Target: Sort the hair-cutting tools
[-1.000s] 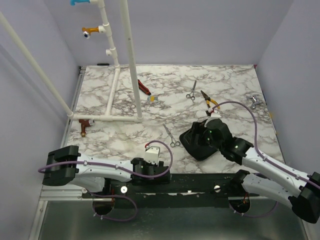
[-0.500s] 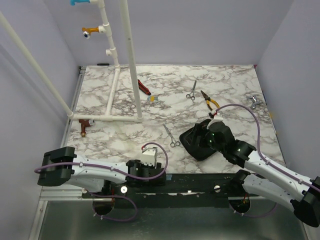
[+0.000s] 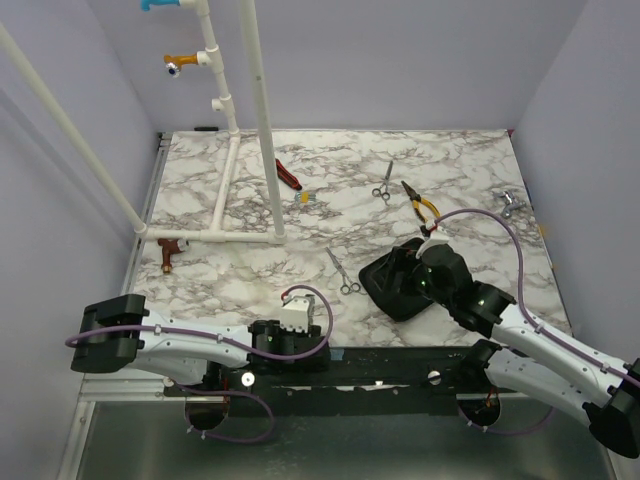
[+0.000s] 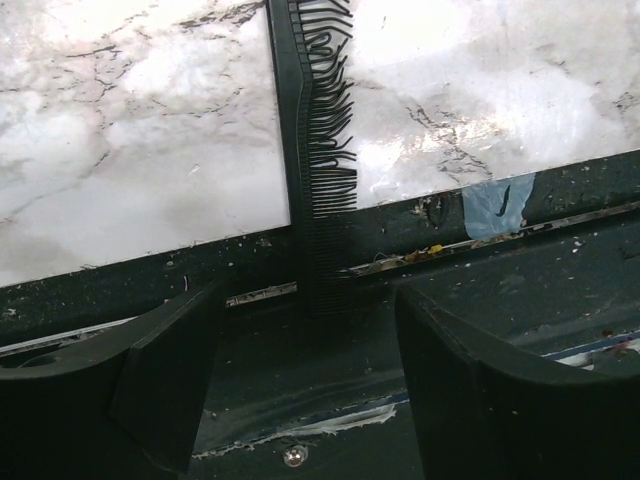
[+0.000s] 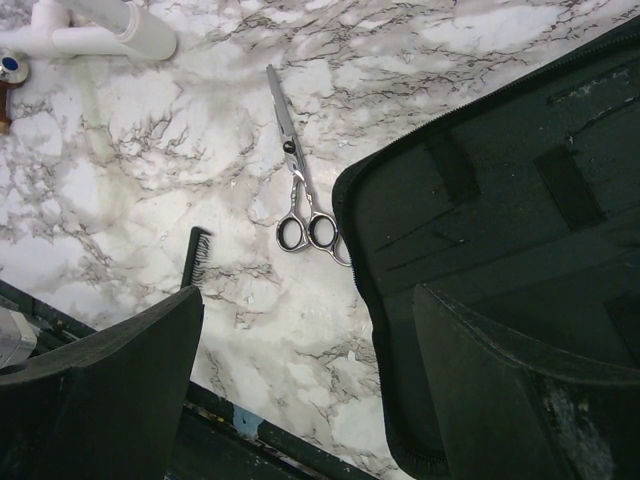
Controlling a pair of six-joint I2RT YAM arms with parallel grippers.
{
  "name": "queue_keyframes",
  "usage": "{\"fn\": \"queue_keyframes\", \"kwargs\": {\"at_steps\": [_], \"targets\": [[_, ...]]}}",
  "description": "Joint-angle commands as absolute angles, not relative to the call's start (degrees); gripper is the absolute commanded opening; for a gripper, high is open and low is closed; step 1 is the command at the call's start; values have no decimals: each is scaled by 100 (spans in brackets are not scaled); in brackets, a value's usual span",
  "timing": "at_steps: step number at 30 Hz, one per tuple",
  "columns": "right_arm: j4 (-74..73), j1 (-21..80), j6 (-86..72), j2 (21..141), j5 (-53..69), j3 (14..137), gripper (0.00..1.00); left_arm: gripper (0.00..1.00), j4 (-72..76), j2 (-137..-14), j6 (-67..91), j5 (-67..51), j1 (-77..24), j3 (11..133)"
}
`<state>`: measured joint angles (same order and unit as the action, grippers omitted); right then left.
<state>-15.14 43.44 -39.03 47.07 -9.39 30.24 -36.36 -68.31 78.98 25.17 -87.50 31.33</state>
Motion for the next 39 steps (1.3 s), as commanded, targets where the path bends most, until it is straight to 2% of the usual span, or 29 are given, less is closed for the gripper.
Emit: {"fn": "queue_keyframes", "kwargs": {"at_steps": [1, 12, 20, 24, 29, 39], "targets": [[-1612, 4374, -3941, 4580, -962, 2938, 89, 69, -3473, -6948, 7943, 2443, -8780, 3108], [-1758, 4370, -4014, 4312, -1047, 2812, 89, 62, -3704, -7869, 7954, 2275, -8780, 3633], [-1854, 4365, -3953, 4385, -1036, 2874, 89, 58, -3742, -7825, 8126, 2389, -8783, 3599], [-1861, 4369, -3956, 4354, -1010, 2851, 89, 52, -3741, -7777, 8072, 2458, -8781, 3615], [-1925, 4366, -3922, 4357, -1043, 2895, 89, 48, -3726, -7820, 8003, 2557, -8780, 3691], [-1917, 4371, -3938, 4331, -991, 2883, 89, 55, -3720, -7934, 7965, 2665, -8785, 3798]]}}
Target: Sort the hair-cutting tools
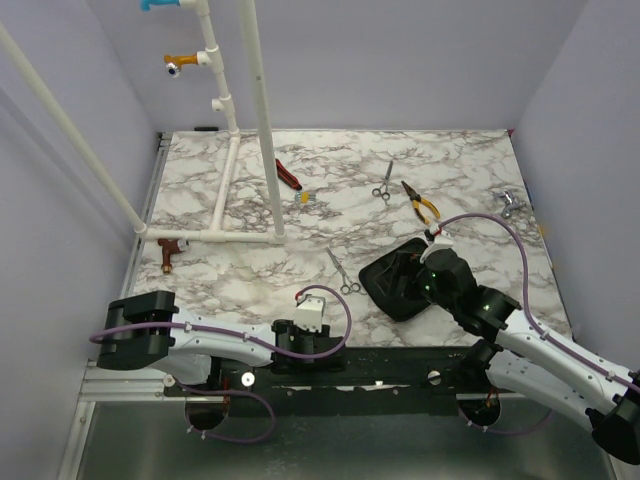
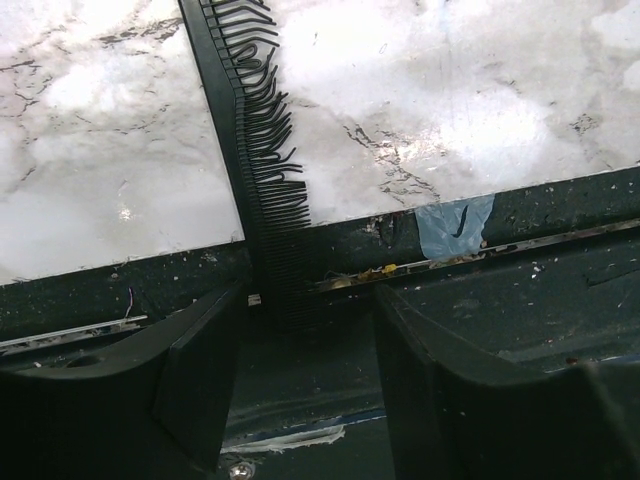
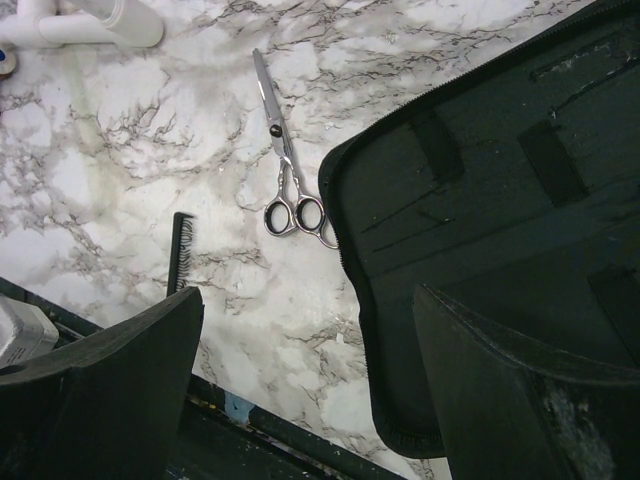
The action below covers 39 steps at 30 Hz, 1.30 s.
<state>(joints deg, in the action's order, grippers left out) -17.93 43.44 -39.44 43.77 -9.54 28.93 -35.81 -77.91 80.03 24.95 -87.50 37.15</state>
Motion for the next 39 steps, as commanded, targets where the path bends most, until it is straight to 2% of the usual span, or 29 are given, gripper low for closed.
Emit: {"fn": "queue_keyframes", "kwargs": {"at_steps": [1, 13, 23, 39], "targets": [[-1912, 4373, -3950, 4325, -992, 2874, 89, 55, -3714, -7936, 7980, 2666, -8780, 3788], [-1874, 4371, -3994, 4265, -984, 2790, 89, 40, -3777, -8066, 8056, 2680, -8684, 3838], [-1910, 4374, -4028, 4239, -984, 2793, 89, 33, -3832, -7973, 8182, 2681, -8675, 3730], [-2061, 4375, -4075, 4186, -1135, 2959, 89, 10, -4718, -7545, 8417, 3074, -8881, 3968]]}}
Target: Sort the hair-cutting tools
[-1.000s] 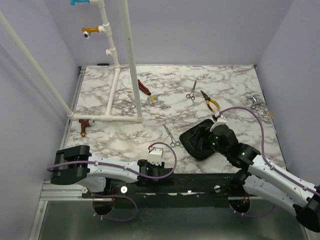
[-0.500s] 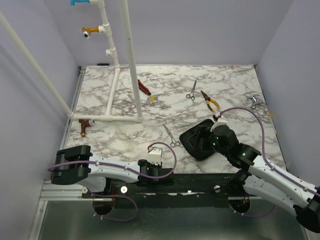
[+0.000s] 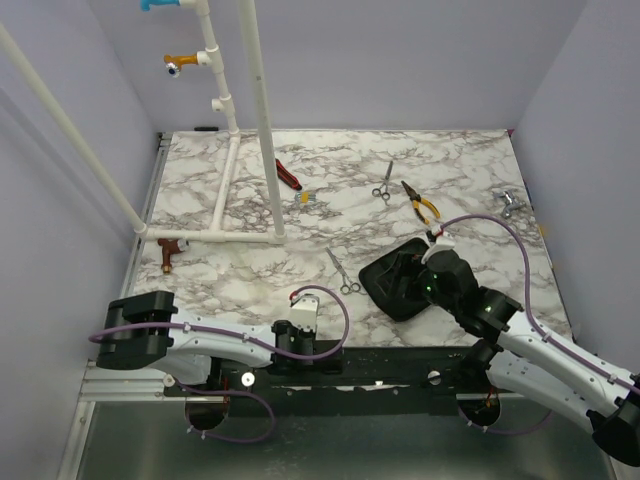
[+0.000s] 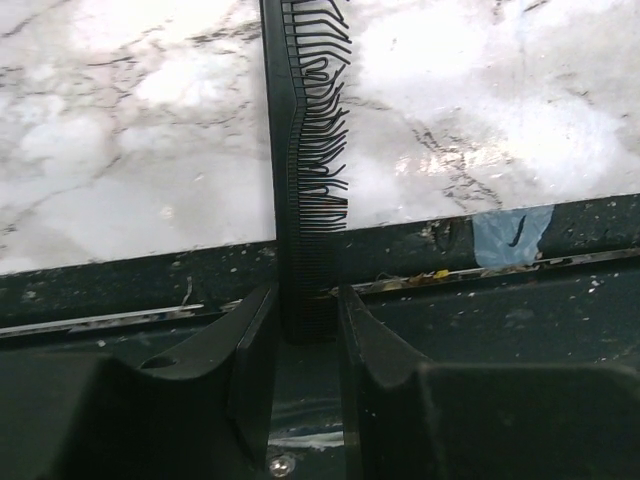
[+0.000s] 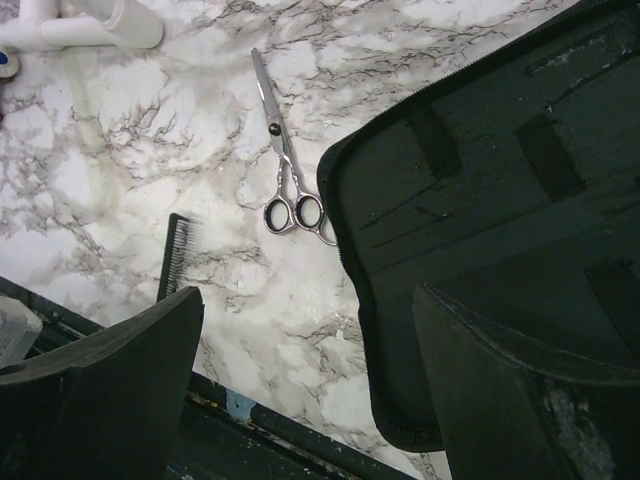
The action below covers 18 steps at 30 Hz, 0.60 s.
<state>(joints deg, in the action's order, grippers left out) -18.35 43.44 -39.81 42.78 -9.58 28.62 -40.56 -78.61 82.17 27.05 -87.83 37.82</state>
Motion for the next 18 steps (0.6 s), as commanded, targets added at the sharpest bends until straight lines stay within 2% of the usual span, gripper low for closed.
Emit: {"fn": "queue_keyframes", "kwargs": {"at_steps": [1, 9, 18], "targets": [[-2105, 4366, -4117, 4161, -1233, 2968, 89, 9, -4847, -7446, 8428, 3141, -8886, 4016], [-2783, 4367, -4922, 3851, -2662, 3017, 92, 9, -5557, -6374, 8185, 3905, -8886, 4333], [-3900, 4364, -6039, 3975, -3353, 3331, 97, 9, -4476, -5858, 7157, 4282, -8825, 4128]]}}
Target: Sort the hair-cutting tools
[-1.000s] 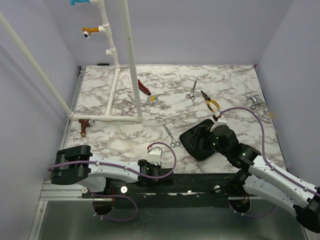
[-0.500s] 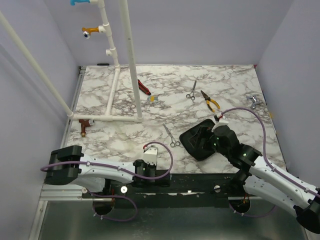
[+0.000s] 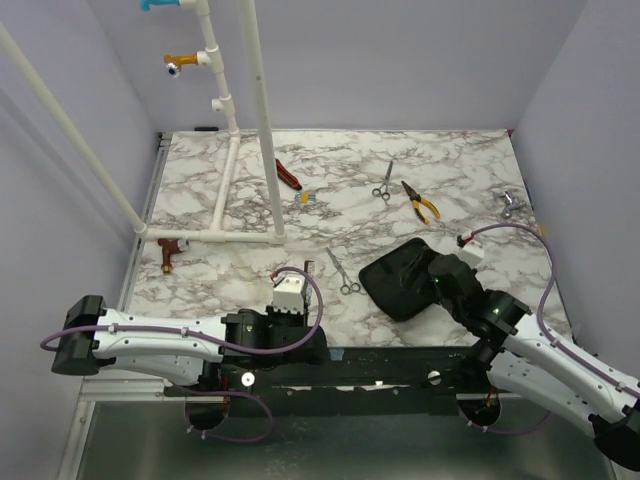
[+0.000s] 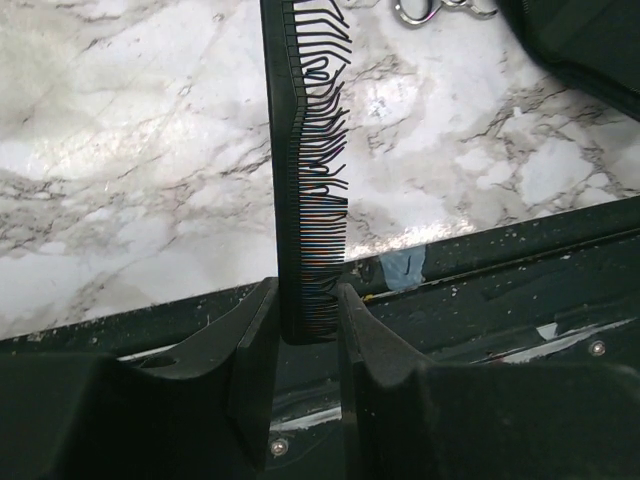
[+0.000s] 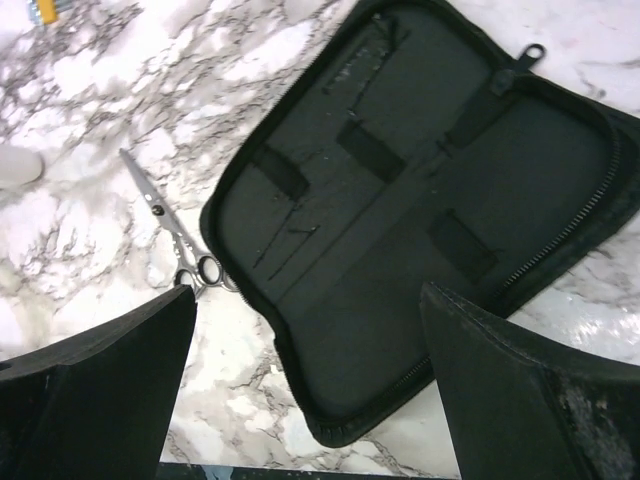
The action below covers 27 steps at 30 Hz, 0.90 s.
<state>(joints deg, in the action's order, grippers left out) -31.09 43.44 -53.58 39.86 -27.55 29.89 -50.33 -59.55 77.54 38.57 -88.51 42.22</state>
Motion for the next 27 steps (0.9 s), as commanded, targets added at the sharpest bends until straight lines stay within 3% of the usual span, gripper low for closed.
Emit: {"fn": "queue_keyframes", "kwargs": {"at_steps": [1, 9, 14, 22, 27], "targets": [[-4024, 4368, -6131, 3933, -3422, 3410, 97, 9, -4367, -5870, 7071, 4297, -8816, 4114], [-5524, 4365, -7140, 3990, -3453, 4188, 98, 9, -3648, -5910, 6401, 4390, -8692, 3954], [-5842, 4363, -7886, 4048, -2982, 3797, 98, 9, -3391, -5892, 6065, 4404, -8623, 3935], [-4808, 4368, -8149, 4140, -2872, 2743, 95, 9, -3077, -5683, 5894, 4189, -8563, 3672], [-3592, 4368, -7425, 4227, -3152, 2339, 82, 9, -2941, -5617, 5696, 4100, -8567, 3582]]}}
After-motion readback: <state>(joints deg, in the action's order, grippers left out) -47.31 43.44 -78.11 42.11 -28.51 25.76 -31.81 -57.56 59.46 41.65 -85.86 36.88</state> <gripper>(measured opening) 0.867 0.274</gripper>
